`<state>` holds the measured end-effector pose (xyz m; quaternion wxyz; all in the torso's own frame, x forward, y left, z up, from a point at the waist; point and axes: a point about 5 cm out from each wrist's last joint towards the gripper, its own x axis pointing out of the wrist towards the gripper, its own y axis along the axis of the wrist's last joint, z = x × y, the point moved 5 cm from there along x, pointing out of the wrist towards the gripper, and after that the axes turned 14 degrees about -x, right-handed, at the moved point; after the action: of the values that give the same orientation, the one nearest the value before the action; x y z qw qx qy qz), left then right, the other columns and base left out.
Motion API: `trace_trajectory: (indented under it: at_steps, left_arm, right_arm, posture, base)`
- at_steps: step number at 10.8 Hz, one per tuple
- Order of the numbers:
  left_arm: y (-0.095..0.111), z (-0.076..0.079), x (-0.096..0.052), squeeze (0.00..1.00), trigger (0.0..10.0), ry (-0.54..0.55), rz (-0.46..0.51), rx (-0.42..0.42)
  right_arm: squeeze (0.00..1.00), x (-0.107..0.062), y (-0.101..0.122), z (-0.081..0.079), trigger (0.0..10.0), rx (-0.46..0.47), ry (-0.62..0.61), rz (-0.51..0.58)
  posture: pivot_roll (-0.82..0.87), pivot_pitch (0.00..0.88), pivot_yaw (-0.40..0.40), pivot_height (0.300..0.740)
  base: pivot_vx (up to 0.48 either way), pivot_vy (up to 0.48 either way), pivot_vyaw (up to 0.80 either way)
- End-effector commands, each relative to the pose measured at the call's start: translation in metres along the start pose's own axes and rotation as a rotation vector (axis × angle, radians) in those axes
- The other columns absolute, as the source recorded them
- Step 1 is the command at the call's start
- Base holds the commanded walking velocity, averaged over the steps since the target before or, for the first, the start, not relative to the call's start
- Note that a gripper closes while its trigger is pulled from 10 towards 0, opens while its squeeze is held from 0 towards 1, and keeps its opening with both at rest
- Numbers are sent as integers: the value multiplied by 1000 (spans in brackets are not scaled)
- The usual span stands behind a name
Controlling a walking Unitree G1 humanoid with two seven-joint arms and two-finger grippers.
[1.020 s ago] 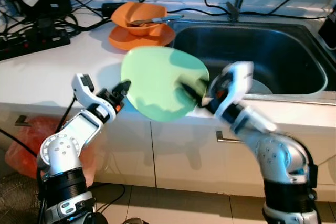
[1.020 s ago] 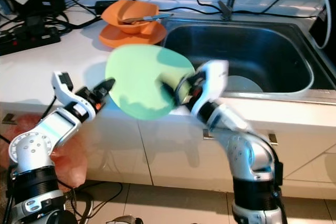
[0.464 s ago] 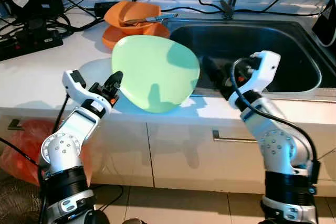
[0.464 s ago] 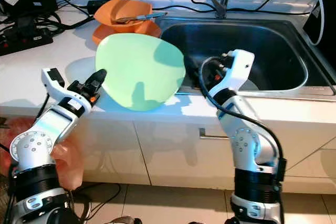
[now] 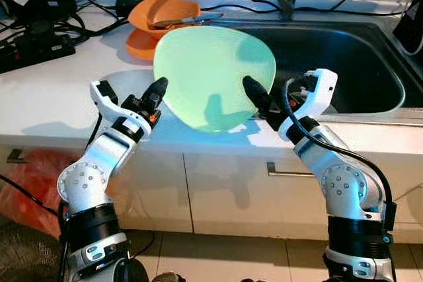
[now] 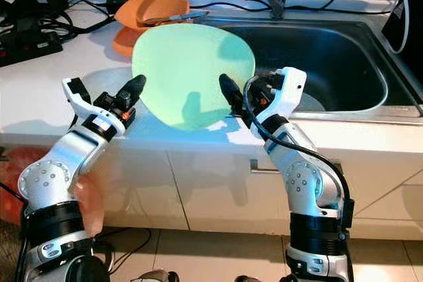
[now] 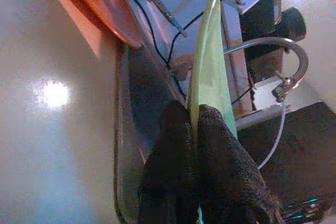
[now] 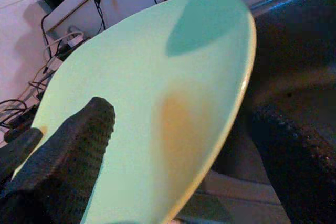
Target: Kitchen organization
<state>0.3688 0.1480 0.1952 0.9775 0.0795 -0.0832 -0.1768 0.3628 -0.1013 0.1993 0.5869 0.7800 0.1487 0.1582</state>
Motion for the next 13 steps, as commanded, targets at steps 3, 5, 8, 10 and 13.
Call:
trace_trajectory:
  at_steps: [3, 5, 8, 10, 13]
  left_arm:
    - [0, 17, 0, 0, 0, -72, -22, -30]
    - [-10, 15, -1, 0, 0, -72, -68, -46]
    - [-10, 14, -1, 0, 0, -67, -70, -50]
    - [-7, 13, -1, 0, 0, -60, -62, -42]
    - [-6, 11, -1, 0, 0, -54, -63, -40]
  right_arm:
    - [0, 0, -4, -2, 10000, 42, 26, -12]
    - [0, 1, -2, -7, 10000, 78, 50, 0]
    - [0, 3, -1, -11, 0, 144, 62, -3]
    - [0, 4, -2, -9, 0, 227, 53, -11]
    - [0, 4, -15, -9, 0, 316, 44, -80]
  posture:
    - [127, 83, 23, 740]
    - [126, 83, 25, 740]
    - [127, 83, 21, 740]
    - [129, 81, 23, 740]
    - [127, 77, 27, 740]
  base:
    - [0, 0, 0]
    - [0, 0, 0]
    - [0, 0, 0]
    - [0, 0, 0]
    - [0, 0, 0]
